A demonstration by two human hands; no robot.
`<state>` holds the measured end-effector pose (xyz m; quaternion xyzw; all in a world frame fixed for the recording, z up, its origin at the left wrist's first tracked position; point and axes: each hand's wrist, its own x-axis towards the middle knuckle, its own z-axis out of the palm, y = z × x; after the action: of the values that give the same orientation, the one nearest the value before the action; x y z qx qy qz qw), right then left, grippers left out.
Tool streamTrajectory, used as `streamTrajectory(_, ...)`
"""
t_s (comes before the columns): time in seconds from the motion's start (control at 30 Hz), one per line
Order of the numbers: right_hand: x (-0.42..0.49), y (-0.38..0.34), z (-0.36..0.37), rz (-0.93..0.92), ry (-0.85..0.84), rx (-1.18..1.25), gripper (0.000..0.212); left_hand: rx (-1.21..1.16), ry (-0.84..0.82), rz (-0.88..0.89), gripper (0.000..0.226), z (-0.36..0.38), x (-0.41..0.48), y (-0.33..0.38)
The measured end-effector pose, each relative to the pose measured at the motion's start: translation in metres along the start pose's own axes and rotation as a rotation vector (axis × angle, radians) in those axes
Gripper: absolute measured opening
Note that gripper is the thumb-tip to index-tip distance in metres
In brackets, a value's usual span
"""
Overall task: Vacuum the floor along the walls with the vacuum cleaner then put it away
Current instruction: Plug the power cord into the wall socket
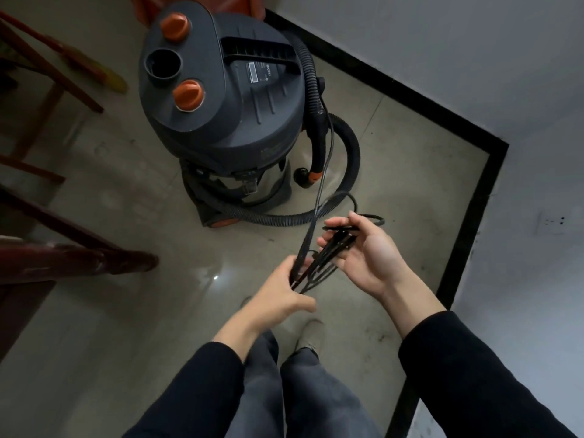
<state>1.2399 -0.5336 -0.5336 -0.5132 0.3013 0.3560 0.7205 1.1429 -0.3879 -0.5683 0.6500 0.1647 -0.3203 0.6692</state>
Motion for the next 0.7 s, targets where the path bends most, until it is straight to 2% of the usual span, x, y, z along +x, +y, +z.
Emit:
streamTrajectory(0.1,-0.004,0.0,0.001,-0.025,-0.015,0.031,0.041,0.067,0.135,-0.011,0.067,0.016,0.009,-0.002)
streamTrajectory(0.2,-0.008,-0.004,0.0,-0.01,-0.043,-0.022,0.039,0.013,0.282,0.017,0.021,0.021,0.021,-0.004)
streamTrajectory(0.3,-0.012,-0.027,-0.005,0.02,-0.029,-0.296,0.04,-0.007,0.254,0.073,0.004,0.008,0.022,-0.003)
streamTrajectory(0.37,-0.008,-0.054,-0.014,-0.034,0.136,-0.524,0.04,0.018,0.271,0.078,0.01,-0.012,0.02,-0.006)
streamTrajectory(0.4,-0.004,-0.069,-0.022,-0.083,0.232,-0.535,0.04,0.036,0.306,0.058,0.012,-0.025,0.017,-0.008)
streamTrajectory(0.5,0.001,-0.099,-0.043,-0.251,0.39,-0.328,0.035,0.143,0.495,-0.03,0.018,-0.065,0.011,-0.022)
streamTrajectory(0.57,0.001,-0.106,-0.05,-0.417,0.476,-0.282,0.03,0.283,0.598,-0.063,0.017,-0.089,0.008,-0.033)
streamTrajectory(0.7,-0.001,-0.117,-0.052,-0.701,0.731,-0.156,0.026,0.511,0.646,-0.078,0.016,-0.121,-0.001,-0.044)
